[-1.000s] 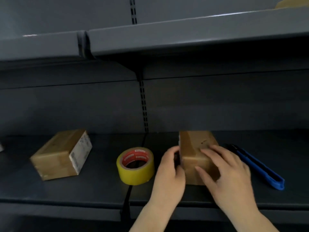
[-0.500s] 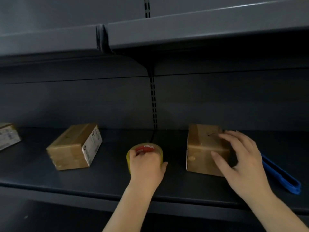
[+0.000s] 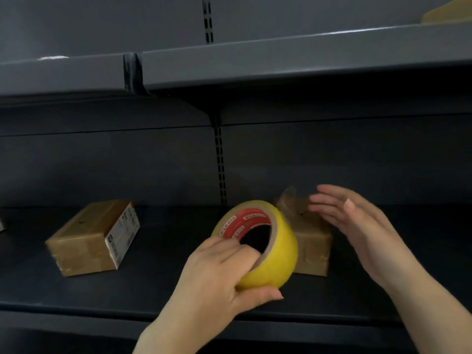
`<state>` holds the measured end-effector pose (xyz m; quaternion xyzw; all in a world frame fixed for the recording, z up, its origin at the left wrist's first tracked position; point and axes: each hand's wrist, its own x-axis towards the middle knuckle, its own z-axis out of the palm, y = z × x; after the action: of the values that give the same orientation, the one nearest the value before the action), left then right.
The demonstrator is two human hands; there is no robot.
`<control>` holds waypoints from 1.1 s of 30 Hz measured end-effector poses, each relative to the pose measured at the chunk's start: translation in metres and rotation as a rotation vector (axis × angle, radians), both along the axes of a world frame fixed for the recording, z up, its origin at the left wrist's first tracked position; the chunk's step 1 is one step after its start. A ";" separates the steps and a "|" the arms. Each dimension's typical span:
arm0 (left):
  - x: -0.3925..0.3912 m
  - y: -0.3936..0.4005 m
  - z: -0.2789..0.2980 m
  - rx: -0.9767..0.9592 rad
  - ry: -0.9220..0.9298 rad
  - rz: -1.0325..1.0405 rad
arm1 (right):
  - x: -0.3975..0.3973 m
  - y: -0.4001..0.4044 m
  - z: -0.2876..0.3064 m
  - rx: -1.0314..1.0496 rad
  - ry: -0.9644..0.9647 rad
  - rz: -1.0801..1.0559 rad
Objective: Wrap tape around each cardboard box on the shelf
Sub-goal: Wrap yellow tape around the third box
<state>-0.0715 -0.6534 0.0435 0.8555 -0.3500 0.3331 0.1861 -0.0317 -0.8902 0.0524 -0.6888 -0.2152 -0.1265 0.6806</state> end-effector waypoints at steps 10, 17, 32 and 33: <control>-0.008 -0.029 0.002 -0.222 0.109 -0.153 | -0.012 0.011 0.030 0.054 -0.013 0.081; -0.023 -0.049 0.007 -0.397 0.688 -0.476 | -0.006 0.017 0.058 -0.214 -0.083 -0.103; -0.020 -0.066 0.017 -0.896 1.231 -0.582 | 0.101 0.007 0.075 -0.386 0.155 -0.279; -0.019 -0.068 0.014 -0.947 1.287 -0.579 | 0.107 0.006 0.072 -0.362 0.156 -0.320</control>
<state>-0.0904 -0.7212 0.0574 0.5868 -0.2047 -0.1680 0.7652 0.0756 -0.8840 0.1245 -0.8325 -0.0692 -0.1383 0.5320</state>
